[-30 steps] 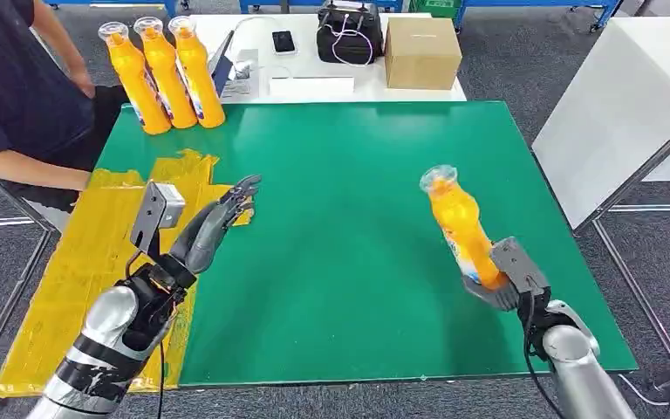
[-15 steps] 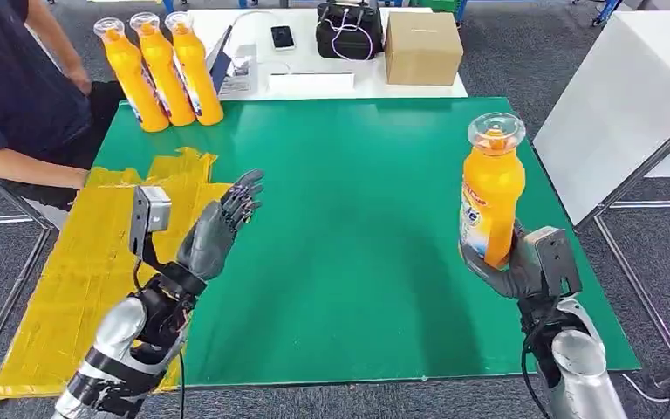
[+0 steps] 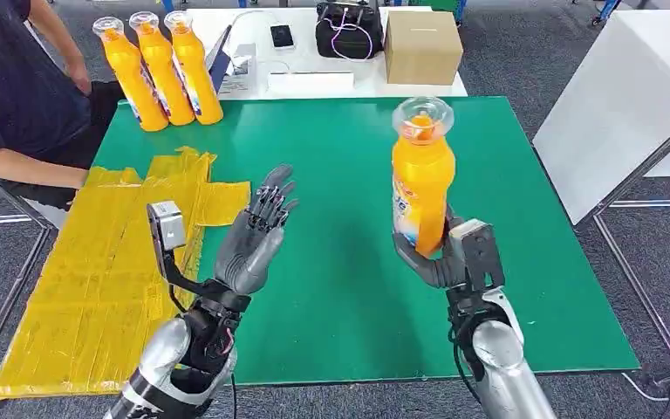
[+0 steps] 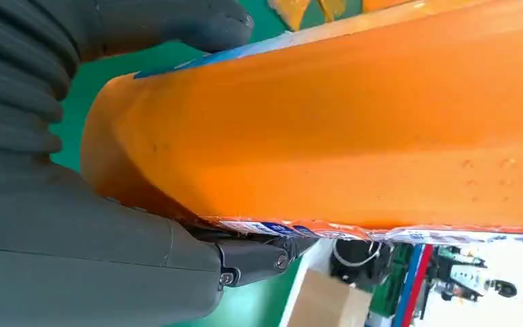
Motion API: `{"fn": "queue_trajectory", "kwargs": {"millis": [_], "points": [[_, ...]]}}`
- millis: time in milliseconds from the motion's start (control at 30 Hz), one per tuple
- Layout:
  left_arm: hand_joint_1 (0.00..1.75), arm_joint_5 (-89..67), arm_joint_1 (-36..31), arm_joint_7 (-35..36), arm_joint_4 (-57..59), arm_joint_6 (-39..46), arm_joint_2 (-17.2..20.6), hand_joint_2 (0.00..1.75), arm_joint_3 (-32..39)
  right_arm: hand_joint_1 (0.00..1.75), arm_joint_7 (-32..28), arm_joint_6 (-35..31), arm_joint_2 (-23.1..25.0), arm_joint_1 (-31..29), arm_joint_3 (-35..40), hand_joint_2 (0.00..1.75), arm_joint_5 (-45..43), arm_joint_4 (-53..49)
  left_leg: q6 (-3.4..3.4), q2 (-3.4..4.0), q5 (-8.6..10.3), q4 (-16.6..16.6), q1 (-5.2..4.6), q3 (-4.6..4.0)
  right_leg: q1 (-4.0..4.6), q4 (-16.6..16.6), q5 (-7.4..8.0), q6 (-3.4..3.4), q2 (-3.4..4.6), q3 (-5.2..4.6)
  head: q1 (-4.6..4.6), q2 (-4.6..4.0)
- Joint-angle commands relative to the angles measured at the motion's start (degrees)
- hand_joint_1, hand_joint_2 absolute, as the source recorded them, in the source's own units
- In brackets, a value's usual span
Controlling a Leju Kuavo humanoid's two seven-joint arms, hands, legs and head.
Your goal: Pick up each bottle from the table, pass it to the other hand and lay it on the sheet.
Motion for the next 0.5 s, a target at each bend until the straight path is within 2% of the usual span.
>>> {"fn": "queue_trajectory", "kwargs": {"millis": [33, 267, 500], "points": [[0.0, -0.71, -2.97, -0.54, 3.21, 1.66, -0.46, 1.75, -5.48, 1.75, 0.54, -2.15, 2.09, -7.27, 8.1, 1.75, 1.63, 9.49, -0.05, 0.12, -0.07, -0.02, 0.0, 0.23, 0.0, -0.04, -0.05, -0.03, 0.09, 0.2, 0.0, 0.0], [0.0, 0.53, -3.43, -0.48, 5.36, 3.79, -1.04, 1.75, -5.41, 1.75, 1.53, -5.69, 2.75, -9.12, 13.92, 1.75, 8.25, 12.79, -0.05, 0.12, -0.05, -0.03, -0.01, 0.18, 0.0, -0.04, -0.02, -0.02, 0.12, 0.16, 0.0, 0.0], [0.0, 0.58, -3.55, -0.47, 5.53, 3.87, -1.08, 1.75, -5.35, 1.75, 1.63, -6.05, 3.03, -9.1, 14.38, 1.75, 8.75, 13.0, -0.02, 0.04, -0.02, -0.03, -0.02, 0.1, -0.02, -0.02, -0.02, -0.01, 0.05, 0.07, -0.02, 0.0]]}}
